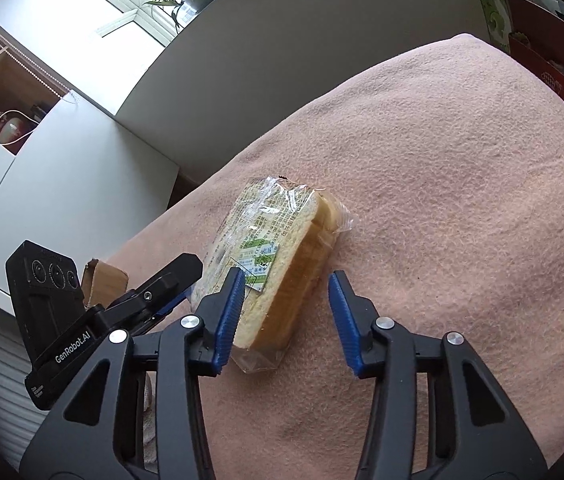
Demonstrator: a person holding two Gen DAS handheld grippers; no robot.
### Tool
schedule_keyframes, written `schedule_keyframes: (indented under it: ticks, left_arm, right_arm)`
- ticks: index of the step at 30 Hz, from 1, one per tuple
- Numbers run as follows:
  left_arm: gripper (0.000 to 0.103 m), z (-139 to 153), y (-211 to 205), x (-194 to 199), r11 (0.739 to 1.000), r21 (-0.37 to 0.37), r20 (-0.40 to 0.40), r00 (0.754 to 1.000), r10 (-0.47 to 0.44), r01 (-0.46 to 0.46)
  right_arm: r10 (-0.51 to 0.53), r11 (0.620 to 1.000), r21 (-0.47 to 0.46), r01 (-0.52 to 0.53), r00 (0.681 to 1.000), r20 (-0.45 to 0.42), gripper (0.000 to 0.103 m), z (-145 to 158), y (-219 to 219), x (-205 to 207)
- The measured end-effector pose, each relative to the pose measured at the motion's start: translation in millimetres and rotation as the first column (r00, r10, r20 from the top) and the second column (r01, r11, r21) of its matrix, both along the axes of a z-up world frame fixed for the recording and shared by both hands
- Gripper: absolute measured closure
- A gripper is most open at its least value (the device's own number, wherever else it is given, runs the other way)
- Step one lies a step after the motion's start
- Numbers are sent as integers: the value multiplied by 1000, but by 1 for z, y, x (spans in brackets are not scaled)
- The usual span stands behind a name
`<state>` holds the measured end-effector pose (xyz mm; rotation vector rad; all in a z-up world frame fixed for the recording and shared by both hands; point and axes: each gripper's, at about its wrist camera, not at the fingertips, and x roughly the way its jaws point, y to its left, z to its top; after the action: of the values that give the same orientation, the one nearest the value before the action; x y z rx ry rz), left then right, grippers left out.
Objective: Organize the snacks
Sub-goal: 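Grasp the bagged bread loaf with the right tool, then lift and carry the bread loaf over the box with the right tool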
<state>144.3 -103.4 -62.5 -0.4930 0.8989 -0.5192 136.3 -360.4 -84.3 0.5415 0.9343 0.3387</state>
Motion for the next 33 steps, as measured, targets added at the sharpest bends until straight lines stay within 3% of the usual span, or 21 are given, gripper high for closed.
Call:
schedule_keyframes:
  ticks: [4,6,8,13,17,33]
  left_arm:
    - [54,4,-6,-5,999,38,17,999,-35,34]
    - [49,2,-8,-4,997,75,17,1000,-24,23]
    - [49,-4,-8,-1,998,62,-2,1000,-28,28]
    - [54,1,-15,-7,992,112,25,998,-54,51]
    - [64,4,-18,-13,989,137,42,997,-66,60]
    - [65,24,-14,-37,976,209,122,989,-84,57]
  right_arm:
    - [2,1000,6,-2,1000,-3,57,-2,-1,4]
    - [2,1000,4,-2,1000,-8,58,-4,-1,6]
    - [11,1000,14,-10,1000,-15,61,-6,1,7]
    - [19,1000,7,-19,1000,-9,67,-4,5,6]
    - [15,1000,3,-15,1000,-7,68,-2,6,5]
    - [54,998,-33,-53,998,43,69,18,27,-8]
